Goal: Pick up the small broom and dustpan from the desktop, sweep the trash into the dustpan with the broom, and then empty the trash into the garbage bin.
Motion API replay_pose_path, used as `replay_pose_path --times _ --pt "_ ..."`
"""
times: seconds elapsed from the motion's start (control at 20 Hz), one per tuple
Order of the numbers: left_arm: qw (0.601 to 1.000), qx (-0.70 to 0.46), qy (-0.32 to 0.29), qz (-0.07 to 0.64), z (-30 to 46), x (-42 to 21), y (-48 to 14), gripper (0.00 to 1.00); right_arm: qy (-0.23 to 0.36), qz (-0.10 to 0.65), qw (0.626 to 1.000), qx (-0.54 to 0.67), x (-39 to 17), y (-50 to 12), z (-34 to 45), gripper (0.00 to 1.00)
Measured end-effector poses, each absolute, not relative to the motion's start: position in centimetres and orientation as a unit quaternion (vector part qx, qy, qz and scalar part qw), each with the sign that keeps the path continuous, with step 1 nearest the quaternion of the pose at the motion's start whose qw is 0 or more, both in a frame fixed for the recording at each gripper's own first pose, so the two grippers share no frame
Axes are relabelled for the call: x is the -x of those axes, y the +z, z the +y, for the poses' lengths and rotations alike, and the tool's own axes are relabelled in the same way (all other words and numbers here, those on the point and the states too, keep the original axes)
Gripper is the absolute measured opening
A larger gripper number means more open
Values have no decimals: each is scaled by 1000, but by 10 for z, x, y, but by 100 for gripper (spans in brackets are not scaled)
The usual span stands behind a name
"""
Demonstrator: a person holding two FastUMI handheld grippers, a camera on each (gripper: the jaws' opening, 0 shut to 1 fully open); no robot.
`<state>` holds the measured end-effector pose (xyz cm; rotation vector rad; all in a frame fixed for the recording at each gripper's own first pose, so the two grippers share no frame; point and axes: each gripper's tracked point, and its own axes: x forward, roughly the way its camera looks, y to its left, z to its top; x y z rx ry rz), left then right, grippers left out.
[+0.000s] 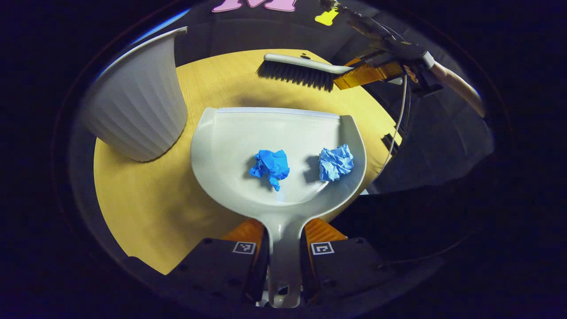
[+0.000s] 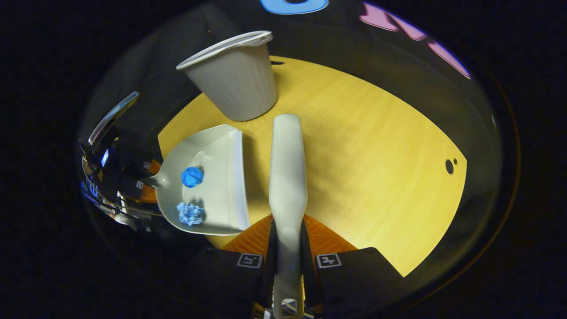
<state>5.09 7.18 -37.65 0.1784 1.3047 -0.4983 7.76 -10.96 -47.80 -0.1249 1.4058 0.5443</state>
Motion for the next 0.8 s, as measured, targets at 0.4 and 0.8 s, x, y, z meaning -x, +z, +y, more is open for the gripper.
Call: replay_pose_path --times 0.4,0.8 --pt "805 -68 -196 555 89 -71 -359 29 174 572 802 -18 17 -584 -186 30" --pt "839 -139 -9 527 95 -155 -445 29 168 553 810 -99 33 -664 -247 30"
